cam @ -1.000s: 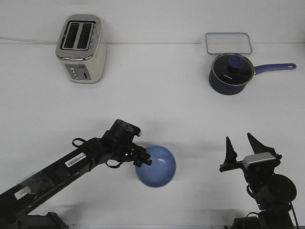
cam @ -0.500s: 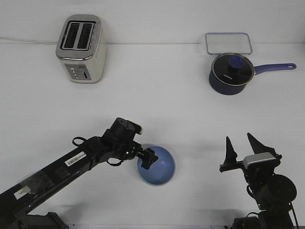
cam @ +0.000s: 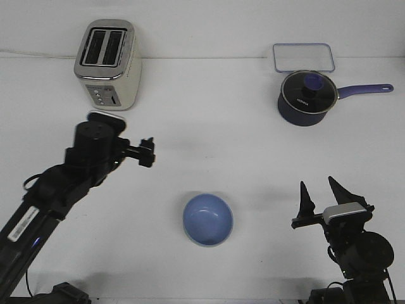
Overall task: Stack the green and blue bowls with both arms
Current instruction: 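Open the left gripper and withdraw it from the stacked bowls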
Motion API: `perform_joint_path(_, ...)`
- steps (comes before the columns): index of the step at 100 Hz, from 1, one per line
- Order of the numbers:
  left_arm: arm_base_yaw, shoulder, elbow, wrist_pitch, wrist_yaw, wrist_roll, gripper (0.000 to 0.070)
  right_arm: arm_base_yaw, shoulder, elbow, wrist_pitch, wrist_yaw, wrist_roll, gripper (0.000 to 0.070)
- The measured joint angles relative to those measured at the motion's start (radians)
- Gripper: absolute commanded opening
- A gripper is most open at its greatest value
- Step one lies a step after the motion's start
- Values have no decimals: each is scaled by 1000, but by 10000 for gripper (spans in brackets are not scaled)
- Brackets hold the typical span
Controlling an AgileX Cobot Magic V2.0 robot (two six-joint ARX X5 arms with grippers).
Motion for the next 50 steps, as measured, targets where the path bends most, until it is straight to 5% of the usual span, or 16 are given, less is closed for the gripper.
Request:
perform_joint_path(7, 76, -53, 0, -2, -2, 17, 513, 0, 0, 0, 0, 0, 0, 479)
perform_joint_path(19, 204, -119, -13, 1, -2, 48, 218, 0, 0, 0, 0, 0, 1, 470)
perform_joint_path(29, 295, -194, -80, 34, 1, 70, 46, 0, 0, 0, 0, 0, 10, 284)
perform_joint_path(38, 360, -289, -197, 124, 16, 78, 11, 0, 0, 0, 0, 1, 20, 8)
perform_joint_path(50, 412, -462, -429, 340, 60, 82, 12, 0, -8, 0, -16, 8, 27, 0)
